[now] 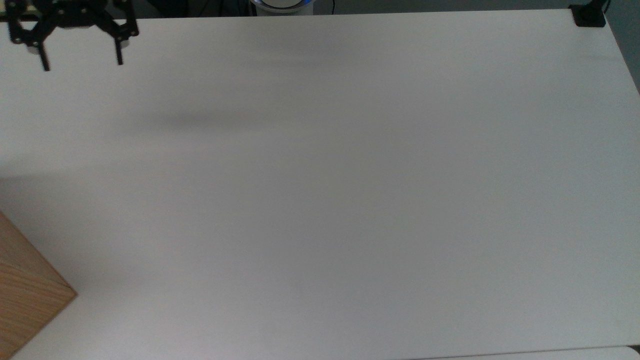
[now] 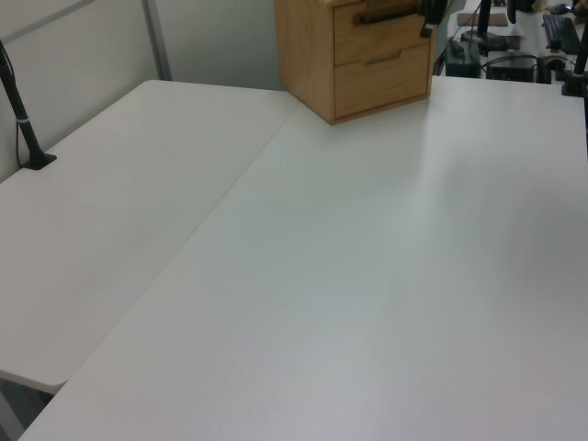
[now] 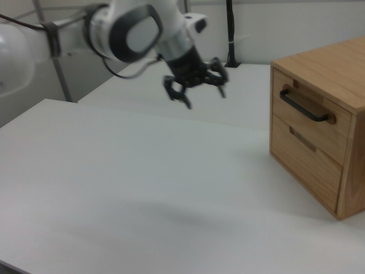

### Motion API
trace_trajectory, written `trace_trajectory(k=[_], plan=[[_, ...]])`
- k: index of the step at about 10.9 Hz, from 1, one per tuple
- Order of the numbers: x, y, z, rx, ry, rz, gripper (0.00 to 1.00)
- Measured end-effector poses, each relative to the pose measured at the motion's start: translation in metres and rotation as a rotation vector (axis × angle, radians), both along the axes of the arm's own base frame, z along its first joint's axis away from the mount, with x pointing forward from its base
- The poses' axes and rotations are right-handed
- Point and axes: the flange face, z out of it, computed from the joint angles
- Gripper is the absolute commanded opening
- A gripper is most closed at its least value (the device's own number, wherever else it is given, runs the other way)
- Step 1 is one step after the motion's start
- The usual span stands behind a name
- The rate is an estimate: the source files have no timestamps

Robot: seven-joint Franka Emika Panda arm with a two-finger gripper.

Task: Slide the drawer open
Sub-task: 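Move the gripper toward the upper drawer's black handle and grasp it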

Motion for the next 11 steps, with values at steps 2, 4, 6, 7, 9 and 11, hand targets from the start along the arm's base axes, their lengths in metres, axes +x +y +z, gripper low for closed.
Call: trace_trajectory(k=[2,4,6,7,9,11], plan=[[0.023,-0.044,-0.03,-0.167,-0.088,0.075,1.0],[0.04,-0.087,-0.063,-0.319,-0.201,0.134,0.93],[0.045,-0.117,-0.086,-0.426,-0.258,0.161,0.57],[0.048,-0.123,-0.091,-0.451,-0.261,0.171,0.56],[0.058,-0.122,-0.091,-0.472,-0.265,0.188,0.56],[0.067,-0.121,-0.09,-0.491,-0.27,0.202,0.56]])
